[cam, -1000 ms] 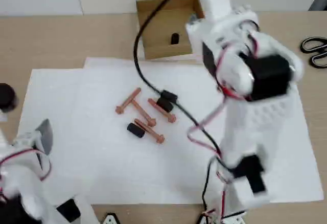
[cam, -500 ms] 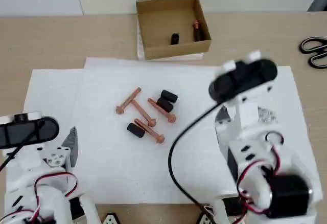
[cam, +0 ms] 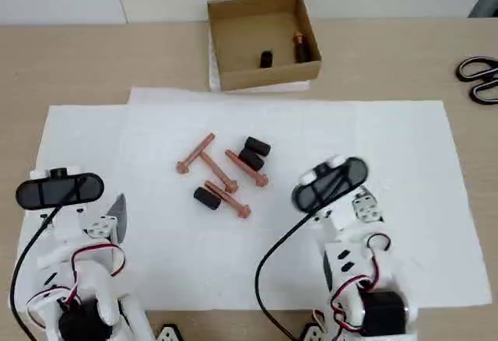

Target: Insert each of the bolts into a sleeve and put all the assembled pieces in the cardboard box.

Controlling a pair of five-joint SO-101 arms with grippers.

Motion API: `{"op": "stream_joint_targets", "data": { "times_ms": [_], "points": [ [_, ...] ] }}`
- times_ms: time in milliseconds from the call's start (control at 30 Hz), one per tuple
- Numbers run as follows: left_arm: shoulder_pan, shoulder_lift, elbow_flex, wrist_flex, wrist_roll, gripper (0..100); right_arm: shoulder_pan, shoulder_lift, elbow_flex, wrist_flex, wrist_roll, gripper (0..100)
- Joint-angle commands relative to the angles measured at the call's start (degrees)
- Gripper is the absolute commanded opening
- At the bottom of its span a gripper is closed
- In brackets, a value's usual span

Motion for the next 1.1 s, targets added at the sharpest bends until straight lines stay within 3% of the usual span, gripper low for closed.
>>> {"op": "stream_joint_targets", "data": {
  "times_ms": [0, 200, 433, 633, 1067],
  "points": [
    [0.4, -0.8, -0.1, 2.7, 1.3, 32, 0.2, -1.2, 6.1, -3.6, 4.7, 11.7],
    [0.4, -0.8, 4.4, 5.5, 12.2, 32, 0.2, -1.8, 16.3, -13.5, 4.7, 11.7],
    [2.2, -0.8, 13.0, 2.4, 22.7, 32, 0.2, -1.7, 16.2, -11.8, 4.6, 11.7],
    [2.8, -0.8, 13.0, 2.4, 23.0, 32, 0.2, -1.7, 16.2, -3.3, 4.8, 11.8],
    [2.9, -0.8, 13.0, 2.4, 23.0, 32, 0.3, -1.7, 16.2, -3.3, 4.9, 11.8]
  ]
}}
